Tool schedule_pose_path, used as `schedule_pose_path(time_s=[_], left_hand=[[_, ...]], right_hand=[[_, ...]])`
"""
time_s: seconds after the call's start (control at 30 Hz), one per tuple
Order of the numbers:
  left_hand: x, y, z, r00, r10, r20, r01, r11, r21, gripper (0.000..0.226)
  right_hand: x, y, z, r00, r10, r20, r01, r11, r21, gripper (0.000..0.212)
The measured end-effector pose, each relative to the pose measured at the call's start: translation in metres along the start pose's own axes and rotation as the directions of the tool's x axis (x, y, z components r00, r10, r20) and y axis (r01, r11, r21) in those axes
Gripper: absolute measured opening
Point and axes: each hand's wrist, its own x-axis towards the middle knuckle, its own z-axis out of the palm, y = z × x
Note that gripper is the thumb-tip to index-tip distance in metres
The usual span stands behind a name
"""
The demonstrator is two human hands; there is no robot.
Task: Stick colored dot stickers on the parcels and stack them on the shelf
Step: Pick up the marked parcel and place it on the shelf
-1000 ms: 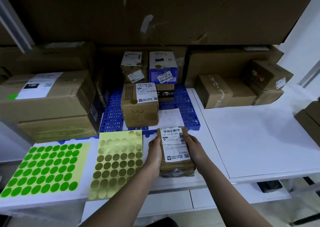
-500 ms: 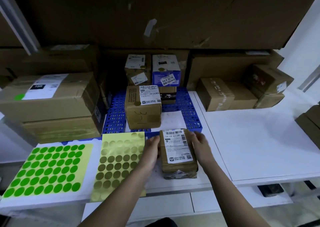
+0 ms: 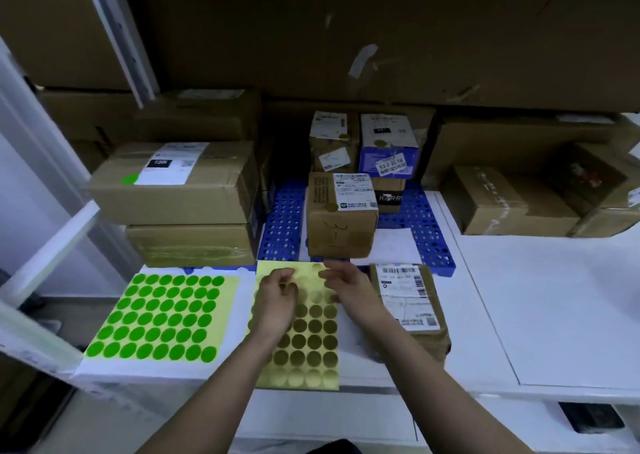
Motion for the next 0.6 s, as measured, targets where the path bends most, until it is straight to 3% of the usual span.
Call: schedule_pose_path(time_s=[0.1,0.17,0.23,0.4,0.6], left_hand=[[-0.002,-0.014,-0.005,0.989,0.12,0.088,-0.14,0.951,0.276,0.034],[-0.005,-0.02,-0.008,0.972,0.194,0.129,-0.232,0.849,0.474,0.041],[-0.008,-0.028,-0.008,0.952,0.251,0.173,-0.304,0.764,0.568,0.047],[-0.01,-0.045,-0.004,0.932,0.292,0.214,-0.36,0.695,0.623,0.052],[-0.011,-0.064,0.0,0.918,0.351,0.184,-0.392,0.74,0.547,0.059]], right_hand=[[0.021,0.024,0.024,0.994,0.091,-0.052,-0.097,0.987,-0.129,0.043],[0.028,0.037,0.033,0.981,0.135,-0.136,-0.162,0.964,-0.211,0.049],[0.029,0.045,0.037,0.963,0.154,-0.221,-0.198,0.961,-0.193,0.049],[0.028,0.059,0.043,0.933,0.18,-0.311,-0.25,0.946,-0.206,0.069],[0.03,0.056,0.04,0.935,0.146,-0.324,-0.185,0.978,-0.092,0.048]])
